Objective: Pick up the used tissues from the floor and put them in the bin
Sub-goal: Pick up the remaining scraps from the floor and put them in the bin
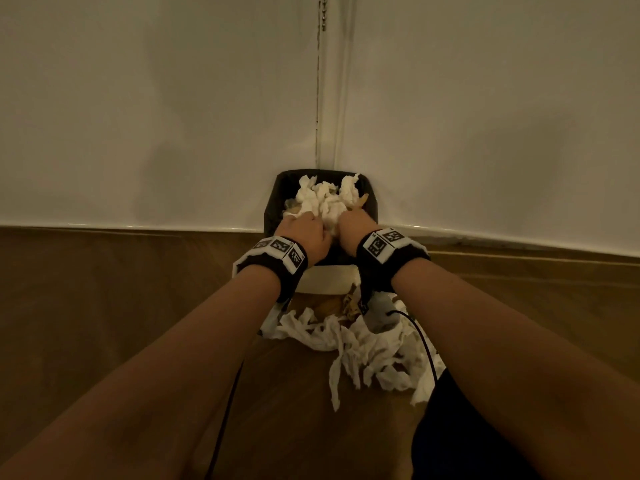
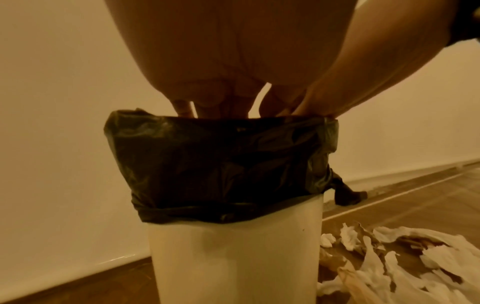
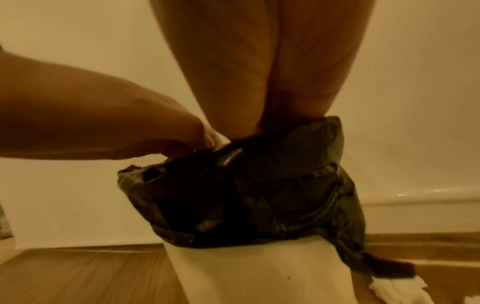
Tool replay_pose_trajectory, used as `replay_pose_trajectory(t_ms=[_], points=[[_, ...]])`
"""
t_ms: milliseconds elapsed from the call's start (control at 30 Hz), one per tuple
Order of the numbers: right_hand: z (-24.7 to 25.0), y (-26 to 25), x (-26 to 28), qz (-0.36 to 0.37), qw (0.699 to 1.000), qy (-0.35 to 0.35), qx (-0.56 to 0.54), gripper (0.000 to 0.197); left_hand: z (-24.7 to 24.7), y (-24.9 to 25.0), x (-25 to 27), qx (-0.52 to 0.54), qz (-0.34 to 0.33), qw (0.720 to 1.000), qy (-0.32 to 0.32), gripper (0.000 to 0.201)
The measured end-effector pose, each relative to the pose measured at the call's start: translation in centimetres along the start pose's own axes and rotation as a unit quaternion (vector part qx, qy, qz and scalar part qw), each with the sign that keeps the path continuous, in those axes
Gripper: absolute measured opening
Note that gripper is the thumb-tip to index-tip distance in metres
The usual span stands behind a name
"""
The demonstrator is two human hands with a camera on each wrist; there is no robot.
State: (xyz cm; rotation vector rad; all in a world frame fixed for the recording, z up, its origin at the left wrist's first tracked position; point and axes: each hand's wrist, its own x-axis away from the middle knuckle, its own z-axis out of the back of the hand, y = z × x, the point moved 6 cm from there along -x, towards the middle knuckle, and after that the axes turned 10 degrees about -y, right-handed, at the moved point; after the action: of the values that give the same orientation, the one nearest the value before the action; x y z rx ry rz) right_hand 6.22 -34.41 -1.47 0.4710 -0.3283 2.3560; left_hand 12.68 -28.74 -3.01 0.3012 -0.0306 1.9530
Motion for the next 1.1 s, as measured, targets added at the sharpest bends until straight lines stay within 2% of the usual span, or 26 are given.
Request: replay_pose_trajectory(t_ms=[67,167,267,333,433,567,667,767,867,967,1033,1100], points=[[-0.7,-0.5,-0.1,0.015,0.999,-0.038,0.036,0.032,0.0,-0.1,-0.1,0.010,0.003,1.000,-0.008,0.036],[-0.6,-0.3,-0.2,0.013,0.996,-0.041,0.078,0.028,1.0,-0.4,0.3,0.030,-0.007,0.999,0.018,0.031],[0.6,0.0,0.3,-0.011,0.992,0.040,0.119,0.024,2.9,-1.1,2.0,0.085,-0.010,0.989,0.118,0.025],[1.6,-0.1,0.8,-0.003,0.986,0.109,0.127,0.023,3.4,-2.4,3.6,0.175,0.002,0.966,0.192,0.019],[2.8,-0.6,1.8,0.033,0.976,0.196,0.087,0.025,2.0,-4.6,5.4,0.279,0.042,0.931,0.230,0.012],[3.2,-1.2,3.9,0.061,0.962,0.264,-0.029,0.031,-1.1,-6.6,6.4,0.296,0.109,0.925,0.212,0.013],[2.5,-0.2,5.3,0.025,0.947,0.307,-0.089,0.034,-3.8,-7.2,7.2,0.281,0.150,0.928,0.195,0.012],[1.7,3.0,5.8,-0.027,0.929,0.329,-0.166,0.034,-6.9,-6.3,7.3,0.258,0.165,0.943,0.133,0.012],[0.2,6.4,5.7,-0.092,0.925,0.313,-0.194,0.034,-10.1,-4.4,6.6,0.217,0.127,0.967,0.044,0.019],[-2.1,8.5,5.5,-0.130,0.933,0.275,-0.193,0.032,-13.6,-2.9,6.0,0.210,0.085,0.974,-0.023,0.019],[-4.0,9.5,5.3,-0.143,0.938,0.243,-0.201,0.030,-16.0,-2.2,6.2,0.191,0.098,0.976,-0.047,0.020],[-6.0,10.1,5.1,-0.156,0.943,0.203,-0.214,0.032,-17.9,-1.9,6.8,0.172,0.140,0.973,-0.062,0.024]])
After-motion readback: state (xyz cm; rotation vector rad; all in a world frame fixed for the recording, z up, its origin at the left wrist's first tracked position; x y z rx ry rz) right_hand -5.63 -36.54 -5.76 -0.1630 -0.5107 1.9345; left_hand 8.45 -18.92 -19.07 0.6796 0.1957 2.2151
